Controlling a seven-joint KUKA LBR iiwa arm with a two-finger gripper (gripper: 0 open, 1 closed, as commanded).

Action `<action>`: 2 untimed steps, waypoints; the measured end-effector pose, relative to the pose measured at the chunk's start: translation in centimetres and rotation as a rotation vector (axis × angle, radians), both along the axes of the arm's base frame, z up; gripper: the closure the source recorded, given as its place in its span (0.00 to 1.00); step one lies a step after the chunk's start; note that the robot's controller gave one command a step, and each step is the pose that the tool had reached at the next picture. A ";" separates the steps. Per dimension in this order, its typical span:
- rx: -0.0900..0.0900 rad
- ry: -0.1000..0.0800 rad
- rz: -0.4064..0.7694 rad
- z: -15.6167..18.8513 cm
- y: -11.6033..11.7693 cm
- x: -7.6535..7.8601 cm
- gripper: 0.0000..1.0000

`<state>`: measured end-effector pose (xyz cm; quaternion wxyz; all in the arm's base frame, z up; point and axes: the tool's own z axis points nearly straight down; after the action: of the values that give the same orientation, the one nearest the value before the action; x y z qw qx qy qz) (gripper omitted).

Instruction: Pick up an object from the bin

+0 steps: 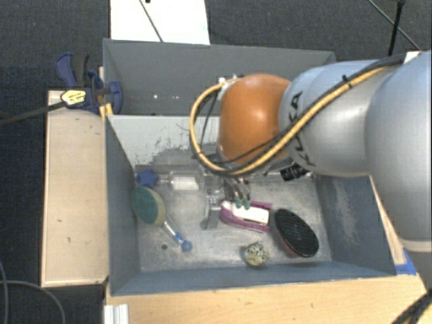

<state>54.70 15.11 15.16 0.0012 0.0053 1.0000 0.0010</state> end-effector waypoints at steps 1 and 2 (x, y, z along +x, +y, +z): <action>-0.004 0.006 0.072 -7.2 -8.1 -6.1 0.00; -0.002 -0.004 0.194 -4.7 -9.8 -2.2 0.00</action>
Offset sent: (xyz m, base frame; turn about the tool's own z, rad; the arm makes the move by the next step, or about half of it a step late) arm -0.0593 -0.0766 -0.0690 -0.0773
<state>52.55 5.28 10.43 0.0031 -0.0917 0.9958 -0.0001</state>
